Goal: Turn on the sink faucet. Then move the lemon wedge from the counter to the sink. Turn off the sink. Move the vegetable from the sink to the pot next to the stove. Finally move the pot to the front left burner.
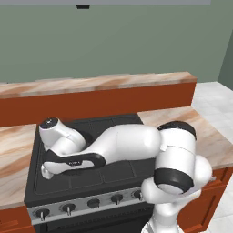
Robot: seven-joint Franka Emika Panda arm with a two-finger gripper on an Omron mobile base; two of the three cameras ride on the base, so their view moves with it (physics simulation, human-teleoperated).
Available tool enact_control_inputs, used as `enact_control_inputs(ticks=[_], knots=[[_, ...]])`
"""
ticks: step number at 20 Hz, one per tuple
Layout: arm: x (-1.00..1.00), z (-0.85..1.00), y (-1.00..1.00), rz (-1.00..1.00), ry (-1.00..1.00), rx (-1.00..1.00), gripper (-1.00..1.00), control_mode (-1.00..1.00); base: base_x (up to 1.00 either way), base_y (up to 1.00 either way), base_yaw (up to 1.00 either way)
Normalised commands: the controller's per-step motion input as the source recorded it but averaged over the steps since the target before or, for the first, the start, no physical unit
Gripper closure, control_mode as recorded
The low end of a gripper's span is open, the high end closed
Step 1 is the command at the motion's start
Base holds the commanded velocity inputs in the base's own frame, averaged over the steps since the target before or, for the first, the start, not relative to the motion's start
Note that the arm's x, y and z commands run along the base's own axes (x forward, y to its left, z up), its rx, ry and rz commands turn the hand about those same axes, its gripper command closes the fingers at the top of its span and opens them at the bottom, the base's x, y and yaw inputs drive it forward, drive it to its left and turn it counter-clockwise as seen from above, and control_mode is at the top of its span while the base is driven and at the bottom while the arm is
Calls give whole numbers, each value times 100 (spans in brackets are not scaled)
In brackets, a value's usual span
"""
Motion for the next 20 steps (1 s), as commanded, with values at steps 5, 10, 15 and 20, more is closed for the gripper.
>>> enact_control_inputs(ticks=[5, 10, 15, 20], knots=[[0, -44, 0, 0, 0, 0, 100, -100, 0, 0, 0], [6, -32, 0, 0, 2, 0, 100, -100, 0, 0, 0], [12, -25, 0, 1, 3, 1, 100, -100, 0, 0, 0], [5, -7, 2, 5, 2, 6, 100, -100, 0, 0, 0]])
